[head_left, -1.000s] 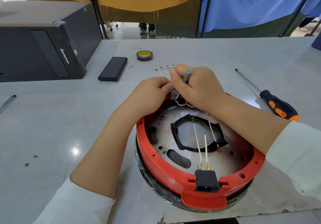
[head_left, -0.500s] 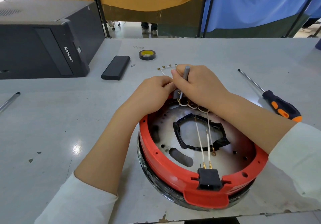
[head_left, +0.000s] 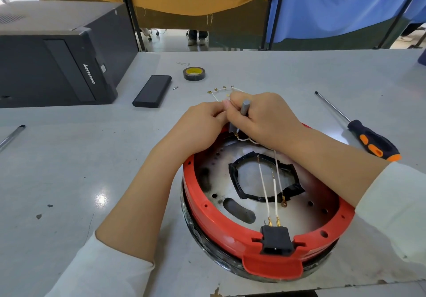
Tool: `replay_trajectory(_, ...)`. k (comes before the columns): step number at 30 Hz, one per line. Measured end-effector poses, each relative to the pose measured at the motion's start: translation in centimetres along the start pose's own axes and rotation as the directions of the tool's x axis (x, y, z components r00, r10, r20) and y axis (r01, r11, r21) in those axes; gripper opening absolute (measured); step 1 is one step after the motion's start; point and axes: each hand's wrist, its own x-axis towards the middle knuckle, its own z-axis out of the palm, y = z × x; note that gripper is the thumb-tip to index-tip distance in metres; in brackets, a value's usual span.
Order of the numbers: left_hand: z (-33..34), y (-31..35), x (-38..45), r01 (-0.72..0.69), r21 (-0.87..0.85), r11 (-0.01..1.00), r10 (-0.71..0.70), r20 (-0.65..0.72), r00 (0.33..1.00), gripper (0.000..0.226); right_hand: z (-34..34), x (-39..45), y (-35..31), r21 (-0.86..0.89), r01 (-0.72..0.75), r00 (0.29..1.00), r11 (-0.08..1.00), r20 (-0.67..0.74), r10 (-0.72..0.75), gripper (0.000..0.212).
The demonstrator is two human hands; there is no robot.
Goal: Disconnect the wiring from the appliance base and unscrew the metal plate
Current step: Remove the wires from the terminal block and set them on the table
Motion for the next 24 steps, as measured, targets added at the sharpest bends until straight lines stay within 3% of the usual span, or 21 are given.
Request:
replay_trajectory(4,0.07,-0.08,0.17,0.001,0.012,1.0,-0.002,0.01,1.0,0.032,0.29,0.19,0.64,0.172,-0.1,0.995,0.98,0.006,0.101,0.046)
replay_trajectory(9,0.07,-0.09,0.17,0.008,0.013,1.0,-0.008,0.004,1.0,0.031,0.19,0.58,0.47,0.18,-0.162,0.986,0.97,0.052,0.155,0.047)
replay_trajectory(11,0.02,-0.01,0.15,0.003,0.013,1.0,-0.003,0.002,1.0,0.028,0.24,0.89,0.45,0.158,-0.187,0.981,0.97,0.079,0.177,0.046)
replay_trajectory(14,0.06,-0.04,0.11,0.004,0.008,1.0,-0.004,0.002,1.0,0.026,0.62,0.88,0.29,-0.034,-0.17,0.979,0.985,0.111,0.173,0.045)
replay_trajectory(16,0.06,-0.11,0.11,0.011,0.0,1.0,-0.011,0.004,1.0,0.028,0.7,0.48,0.34,-0.036,-0.134,0.988,0.99,0.068,0.136,0.046)
replay_trajectory(21,0.13,-0.19,0.22,0.019,-0.041,0.999,-0.018,0.008,1.0,0.027,0.25,0.28,0.76,0.208,-0.137,0.986,0.968,-0.069,0.155,0.047)
replay_trajectory(24,0.19,-0.21,0.23,0.021,-0.058,0.998,-0.021,0.002,1.0,0.026,-0.16,0.42,0.77,0.255,-0.119,0.972,0.96,-0.166,0.165,0.045)
